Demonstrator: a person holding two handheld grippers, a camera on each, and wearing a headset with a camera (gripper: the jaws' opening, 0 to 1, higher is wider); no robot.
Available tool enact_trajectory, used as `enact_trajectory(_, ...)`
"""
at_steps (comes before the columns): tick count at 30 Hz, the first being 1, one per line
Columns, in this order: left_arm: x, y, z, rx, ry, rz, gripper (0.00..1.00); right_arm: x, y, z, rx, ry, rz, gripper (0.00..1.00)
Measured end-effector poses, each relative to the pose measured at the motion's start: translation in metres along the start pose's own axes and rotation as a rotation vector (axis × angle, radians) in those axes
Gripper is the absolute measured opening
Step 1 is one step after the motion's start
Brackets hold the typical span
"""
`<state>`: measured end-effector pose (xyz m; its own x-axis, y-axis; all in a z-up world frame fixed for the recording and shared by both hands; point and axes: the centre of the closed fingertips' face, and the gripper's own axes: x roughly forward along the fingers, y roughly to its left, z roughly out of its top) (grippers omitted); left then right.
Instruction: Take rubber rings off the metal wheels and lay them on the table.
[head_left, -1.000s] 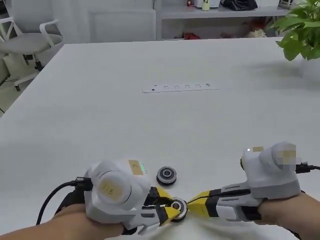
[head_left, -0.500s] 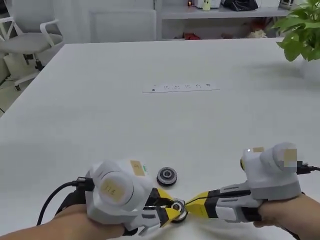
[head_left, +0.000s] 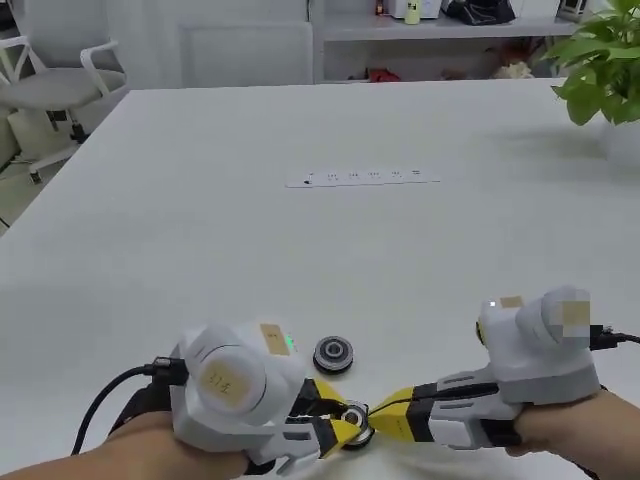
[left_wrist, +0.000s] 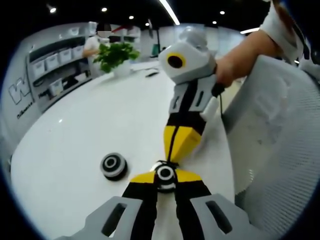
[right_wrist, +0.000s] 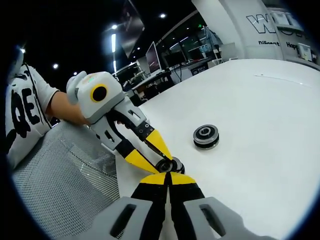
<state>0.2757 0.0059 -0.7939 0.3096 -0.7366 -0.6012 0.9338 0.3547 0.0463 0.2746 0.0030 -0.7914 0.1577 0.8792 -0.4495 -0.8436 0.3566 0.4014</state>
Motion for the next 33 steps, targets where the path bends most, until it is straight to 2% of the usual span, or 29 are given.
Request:
enact_trajectory(19, 0.000, -0.003, 0.000, 0.010, 0.003, -0.012, 0.13, 0.002, 0.006, 0.000, -0.002, 0.009, 0.021, 0.00)
enact_trajectory(21, 0.000, -0.004, 0.000, 0.010, 0.003, -0.014, 0.13, 0.002, 0.010, 0.002, -0.004, 0.007, 0.033, 0.00)
enact_trajectory(22, 0.000, -0.005, 0.001, 0.012, 0.001, -0.015, 0.13, 0.004, 0.020, 0.006, 0.005, -0.016, 0.086, 0.00)
enact_trajectory(23, 0.000, -0.005, 0.001, 0.014, 0.002, -0.015, 0.13, 0.005, 0.026, 0.008, 0.016, -0.020, 0.100, 0.00)
enact_trajectory(24, 0.000, -0.004, 0.001, 0.014, 0.001, -0.014, 0.13, 0.004, 0.021, 0.007, -0.030, -0.001, 0.070, 0.00)
enact_trajectory(31, 0.000, -0.004, 0.001, 0.007, -0.013, -0.022, 0.13, 0.001, 0.012, 0.004, -0.018, -0.012, 0.045, 0.00)
enact_trajectory(33, 0.000, -0.004, 0.002, -0.023, -0.017, -0.030, 0.13, 0.001, 0.010, 0.003, -0.040, -0.007, 0.034, 0.00)
